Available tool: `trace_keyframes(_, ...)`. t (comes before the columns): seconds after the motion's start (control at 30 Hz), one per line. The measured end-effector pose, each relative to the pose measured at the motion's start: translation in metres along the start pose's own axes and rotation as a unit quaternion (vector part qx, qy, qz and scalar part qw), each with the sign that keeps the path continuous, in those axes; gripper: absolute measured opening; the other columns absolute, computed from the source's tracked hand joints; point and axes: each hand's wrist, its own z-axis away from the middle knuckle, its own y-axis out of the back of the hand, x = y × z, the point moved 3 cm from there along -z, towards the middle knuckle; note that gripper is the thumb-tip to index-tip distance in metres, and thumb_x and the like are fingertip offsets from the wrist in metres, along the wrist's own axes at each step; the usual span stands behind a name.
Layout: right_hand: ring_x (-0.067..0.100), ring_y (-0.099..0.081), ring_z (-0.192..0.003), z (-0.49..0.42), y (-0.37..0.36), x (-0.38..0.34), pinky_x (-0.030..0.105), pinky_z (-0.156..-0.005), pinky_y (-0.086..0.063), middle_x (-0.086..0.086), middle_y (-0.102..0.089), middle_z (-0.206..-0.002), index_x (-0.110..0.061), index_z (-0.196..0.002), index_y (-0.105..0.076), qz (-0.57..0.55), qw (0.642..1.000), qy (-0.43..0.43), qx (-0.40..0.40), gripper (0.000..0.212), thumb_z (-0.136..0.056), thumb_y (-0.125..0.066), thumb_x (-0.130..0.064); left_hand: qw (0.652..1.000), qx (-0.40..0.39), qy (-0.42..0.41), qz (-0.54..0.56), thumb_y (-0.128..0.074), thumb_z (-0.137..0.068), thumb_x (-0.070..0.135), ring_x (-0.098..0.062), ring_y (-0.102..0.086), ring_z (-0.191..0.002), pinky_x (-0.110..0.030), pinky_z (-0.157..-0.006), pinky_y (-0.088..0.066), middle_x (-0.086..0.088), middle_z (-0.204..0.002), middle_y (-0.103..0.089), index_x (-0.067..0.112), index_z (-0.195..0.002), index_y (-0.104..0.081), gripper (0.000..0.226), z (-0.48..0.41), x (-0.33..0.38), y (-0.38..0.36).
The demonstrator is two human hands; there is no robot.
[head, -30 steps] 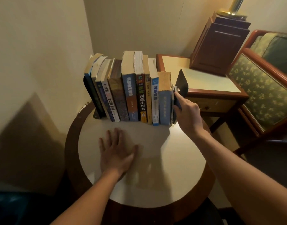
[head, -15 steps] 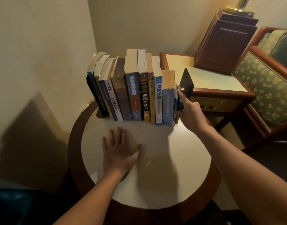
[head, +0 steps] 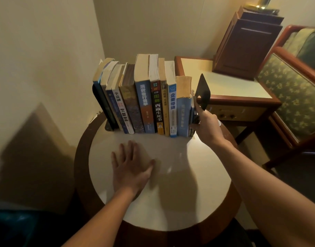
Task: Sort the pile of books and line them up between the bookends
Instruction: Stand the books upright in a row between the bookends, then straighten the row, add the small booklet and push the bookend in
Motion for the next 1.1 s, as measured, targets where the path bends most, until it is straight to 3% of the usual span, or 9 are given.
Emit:
trace_keyframes(0.13,0.034,-0.064,-0.117,0.026,0.013,-0.006,0.048,-0.087,-0.057,0.017,-0.066,-0.130,-0.025,-0.155,-0.037,-0.007,0.999,0.010,0.051,0.078,-0.089,-0.069,0.005,1.000,-0.026,-0.005,0.004,-0.009,-0.085,0.084,-0.026,0.023,-0.151,-0.051,-0.122,0.013,0.006,-0.165,0.017,0.026,-0.159,0.011,0.096,0.000,0.000,0.005)
trace_keyframes(0.27,0.031,-0.069,-0.107,0.042,0.024,-0.009,0.042,-0.080,-0.060,0.016,-0.064,-0.133,-0.030,-0.153,-0.035,-0.006,1.000,0.003,0.005,0.078,-0.091,-0.065,0.007,0.995,-0.081,-0.051,0.013,-0.021,-0.092,0.076,-0.024,0.025,-0.150,-0.052,-0.120,0.017,0.009,-0.166,0.013,0.032,-0.158,0.011,0.086,-0.001,-0.006,0.009)
trace_keyframes(0.37,0.028,-0.070,-0.107,0.051,0.033,-0.016,0.038,-0.079,-0.061,0.012,-0.063,-0.136,-0.028,-0.152,-0.042,-0.003,0.999,0.013,-0.035,0.072,-0.092,-0.065,0.004,0.987,-0.143,-0.074,0.013,-0.036,-0.095,0.068,-0.022,0.017,-0.152,-0.050,-0.123,0.011,0.010,-0.167,0.005,0.030,-0.160,-0.001,0.084,-0.003,-0.013,0.024)
trace_keyframes(0.47,0.022,-0.071,-0.108,0.059,0.039,-0.027,0.034,-0.082,-0.060,0.010,-0.065,-0.134,-0.023,-0.147,-0.049,0.020,0.997,0.039,-0.060,0.064,-0.090,-0.072,-0.004,0.983,-0.162,-0.083,0.025,-0.044,-0.096,0.061,-0.022,0.000,-0.155,-0.047,-0.125,0.000,0.007,-0.168,-0.008,0.024,-0.158,-0.025,0.075,0.003,-0.011,0.044)
trace_keyframes(0.6,0.024,-0.071,-0.108,0.067,0.058,-0.056,0.031,-0.081,-0.060,0.010,-0.068,-0.129,-0.017,-0.143,-0.054,0.020,0.993,0.101,-0.056,0.061,-0.087,-0.077,-0.011,0.992,-0.058,-0.045,0.107,-0.045,-0.096,0.063,-0.020,-0.019,-0.152,-0.045,-0.124,-0.015,0.003,-0.162,-0.030,0.029,-0.156,-0.028,0.071,0.022,-0.009,0.072)
trace_keyframes(0.83,0.028,-0.054,-0.133,0.075,0.085,-0.120,0.047,-0.096,-0.056,0.006,-0.054,-0.147,-0.018,-0.146,-0.051,0.014,0.986,0.163,-0.031,0.061,-0.090,-0.074,-0.023,0.981,0.063,-0.049,0.175,-0.043,-0.098,0.059,-0.024,-0.021,-0.150,-0.047,-0.119,-0.028,-0.002,-0.163,-0.027,0.028,-0.159,-0.019,0.072,0.058,-0.015,0.110)
trace_keyframes(1.0,0.024,-0.058,-0.129,0.067,0.092,-0.163,0.039,-0.098,-0.054,0.005,-0.058,-0.143,-0.019,-0.145,-0.052,0.048,0.974,0.215,-0.051,0.057,-0.092,-0.071,-0.029,0.959,0.137,-0.073,0.239,-0.046,-0.096,0.060,-0.023,-0.021,-0.151,-0.045,-0.119,-0.026,0.000,-0.165,-0.022,0.022,-0.159,-0.020,0.078,0.043,-0.022,0.131)
trace_keyframes(1.1,0.023,-0.059,-0.126,0.042,0.089,-0.185,0.033,-0.094,-0.054,0.004,-0.053,-0.148,-0.020,-0.146,-0.050,0.069,0.967,0.230,-0.080,0.057,-0.094,-0.068,-0.034,0.931,0.197,-0.041,0.305,-0.046,-0.091,0.060,-0.023,-0.025,-0.150,-0.042,-0.119,-0.026,-0.006,-0.164,-0.026,0.017,-0.159,-0.020,0.084,0.012,-0.026,0.140)
